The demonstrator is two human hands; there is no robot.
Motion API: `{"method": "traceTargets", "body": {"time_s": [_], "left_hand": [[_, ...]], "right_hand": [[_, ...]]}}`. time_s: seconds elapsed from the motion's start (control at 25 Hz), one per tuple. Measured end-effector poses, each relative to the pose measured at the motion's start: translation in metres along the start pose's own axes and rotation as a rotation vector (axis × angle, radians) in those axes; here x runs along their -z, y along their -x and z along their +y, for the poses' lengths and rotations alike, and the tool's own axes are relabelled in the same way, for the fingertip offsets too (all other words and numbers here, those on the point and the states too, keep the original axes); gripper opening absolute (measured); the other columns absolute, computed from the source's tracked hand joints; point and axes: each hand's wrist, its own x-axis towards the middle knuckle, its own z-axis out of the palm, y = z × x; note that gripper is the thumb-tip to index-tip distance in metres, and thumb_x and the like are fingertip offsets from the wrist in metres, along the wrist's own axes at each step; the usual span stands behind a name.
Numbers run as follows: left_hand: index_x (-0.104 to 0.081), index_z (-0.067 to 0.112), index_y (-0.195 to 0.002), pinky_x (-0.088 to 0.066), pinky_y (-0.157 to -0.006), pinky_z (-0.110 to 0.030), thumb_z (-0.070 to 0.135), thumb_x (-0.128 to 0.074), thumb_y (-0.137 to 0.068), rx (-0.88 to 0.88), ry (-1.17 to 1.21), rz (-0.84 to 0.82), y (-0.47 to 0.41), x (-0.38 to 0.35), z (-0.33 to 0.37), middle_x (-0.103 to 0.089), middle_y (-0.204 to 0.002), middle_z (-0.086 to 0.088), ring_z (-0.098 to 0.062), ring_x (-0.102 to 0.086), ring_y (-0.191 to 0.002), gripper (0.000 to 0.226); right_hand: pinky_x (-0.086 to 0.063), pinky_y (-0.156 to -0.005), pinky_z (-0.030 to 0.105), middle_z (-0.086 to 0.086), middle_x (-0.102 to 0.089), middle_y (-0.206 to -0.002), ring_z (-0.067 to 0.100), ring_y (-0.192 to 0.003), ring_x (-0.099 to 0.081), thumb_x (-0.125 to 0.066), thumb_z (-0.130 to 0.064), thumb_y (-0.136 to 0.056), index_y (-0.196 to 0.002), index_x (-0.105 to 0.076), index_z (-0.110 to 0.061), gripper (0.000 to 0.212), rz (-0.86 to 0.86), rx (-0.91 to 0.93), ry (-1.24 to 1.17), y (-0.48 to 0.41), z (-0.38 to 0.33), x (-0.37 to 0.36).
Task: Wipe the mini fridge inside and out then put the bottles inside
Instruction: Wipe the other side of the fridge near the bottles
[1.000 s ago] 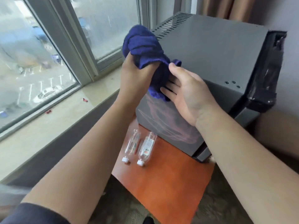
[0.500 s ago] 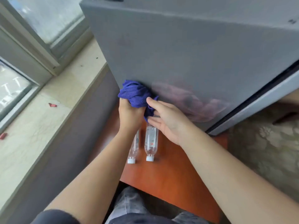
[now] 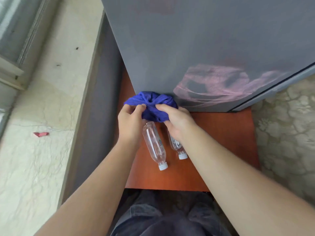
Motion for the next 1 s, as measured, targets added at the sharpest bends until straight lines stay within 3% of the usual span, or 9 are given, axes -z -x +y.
{"method": "traceTargets", "body": {"time_s": [0.08, 0.16, 0.24, 0.36, 0.48, 0.6, 0.68, 0.84, 1.0], "left_hand": [[-0.069, 0.007, -0.096, -0.056, -0.078, -0.044, 0.02, -0.07, -0.082, 0.136, 0.072, 0.058, -0.006, -0.001, -0.001, -0.075, -0.099, -0.02, -0.039, -0.073, -0.094, 0.019], [-0.068, 0.009, -0.097, -0.053, -0.076, -0.039, 0.02, -0.068, -0.088, 0.227, 0.072, -0.037, 0.003, -0.013, 0.008, -0.07, -0.092, -0.015, -0.031, -0.068, -0.087, 0.015], [-0.067, 0.008, -0.1, -0.053, -0.073, -0.035, 0.018, -0.069, -0.091, 0.204, 0.129, -0.15, 0.019, -0.033, 0.029, -0.065, -0.09, -0.013, -0.026, -0.064, -0.083, 0.014], [-0.066, 0.006, -0.089, -0.057, -0.072, -0.036, 0.023, -0.075, -0.09, -0.04, 0.131, -0.136, 0.06, -0.078, 0.066, -0.063, -0.081, -0.008, -0.019, -0.063, -0.075, 0.019], [-0.06, -0.007, -0.101, -0.059, -0.077, -0.055, 0.039, -0.079, -0.084, -0.276, 0.084, -0.122, 0.1, -0.118, 0.102, -0.051, -0.077, -0.007, -0.018, -0.055, -0.071, 0.053], [-0.059, 0.003, -0.093, -0.059, -0.072, -0.062, 0.042, -0.078, -0.083, -0.452, 0.061, -0.098, 0.129, -0.141, 0.138, -0.049, -0.07, -0.002, -0.016, -0.052, -0.066, 0.045], [-0.061, 0.006, -0.094, -0.061, -0.074, -0.054, 0.039, -0.077, -0.087, -0.572, 0.036, -0.069, 0.144, -0.149, 0.157, -0.053, -0.067, 0.008, -0.011, -0.056, -0.065, 0.037], [-0.059, 0.013, -0.095, -0.05, -0.065, -0.021, 0.028, -0.075, -0.093, -0.672, -0.002, -0.032, 0.151, -0.162, 0.157, -0.056, -0.06, 0.024, 0.003, -0.055, -0.061, 0.022], [-0.059, 0.011, -0.092, -0.047, -0.067, -0.014, 0.024, -0.078, -0.091, -0.619, -0.113, -0.019, 0.14, -0.18, 0.114, -0.06, -0.069, 0.017, 0.004, -0.057, -0.062, 0.023]], "right_hand": [[-0.059, -0.06, 0.022, 0.019, -0.078, -0.105, 0.02, -0.076, -0.075, -0.076, 0.008, -0.083, -0.114, -0.071, 0.004, 0.031, 0.04, 0.019, -0.03, -0.001, 0.01, -0.001], [-0.057, -0.056, 0.019, 0.016, -0.077, -0.1, 0.015, -0.07, -0.075, -0.075, 0.007, -0.085, -0.11, -0.071, 0.002, 0.026, 0.056, 0.048, -0.095, 0.01, 0.007, 0.006], [-0.057, -0.056, 0.018, 0.014, -0.077, -0.093, 0.013, -0.066, -0.076, -0.072, 0.007, -0.089, -0.108, -0.071, 0.001, 0.019, 0.026, 0.117, -0.2, 0.033, -0.017, 0.019], [-0.06, -0.068, 0.021, 0.007, -0.081, -0.091, 0.012, -0.078, -0.078, -0.07, 0.002, -0.093, -0.111, -0.072, 0.0, 0.018, -0.045, 0.291, -0.3, 0.084, -0.07, 0.046], [-0.061, -0.079, 0.024, 0.008, -0.081, -0.1, 0.014, -0.091, -0.078, -0.07, -0.002, -0.094, -0.115, -0.072, -0.001, 0.021, -0.109, 0.471, -0.306, 0.133, -0.119, 0.064], [-0.062, -0.085, 0.027, 0.015, -0.078, -0.112, 0.019, -0.1, -0.078, -0.07, -0.003, -0.096, -0.124, -0.069, 0.005, 0.029, -0.19, 0.579, -0.311, 0.17, -0.156, 0.075], [-0.062, -0.085, 0.027, 0.015, -0.078, -0.115, 0.019, -0.102, -0.077, -0.069, -0.004, -0.097, -0.126, -0.068, 0.005, 0.031, -0.245, 0.627, -0.303, 0.184, -0.172, 0.079], [-0.061, -0.088, 0.028, 0.014, -0.077, -0.117, 0.019, -0.106, -0.076, -0.069, -0.006, -0.098, -0.127, -0.068, 0.003, 0.031, -0.279, 0.647, -0.252, 0.178, -0.182, 0.091], [-0.061, -0.082, 0.026, 0.016, -0.077, -0.116, 0.018, -0.101, -0.077, -0.067, -0.003, -0.098, -0.128, -0.067, 0.004, 0.031, -0.174, 0.534, -0.302, 0.132, -0.165, 0.119]]}}
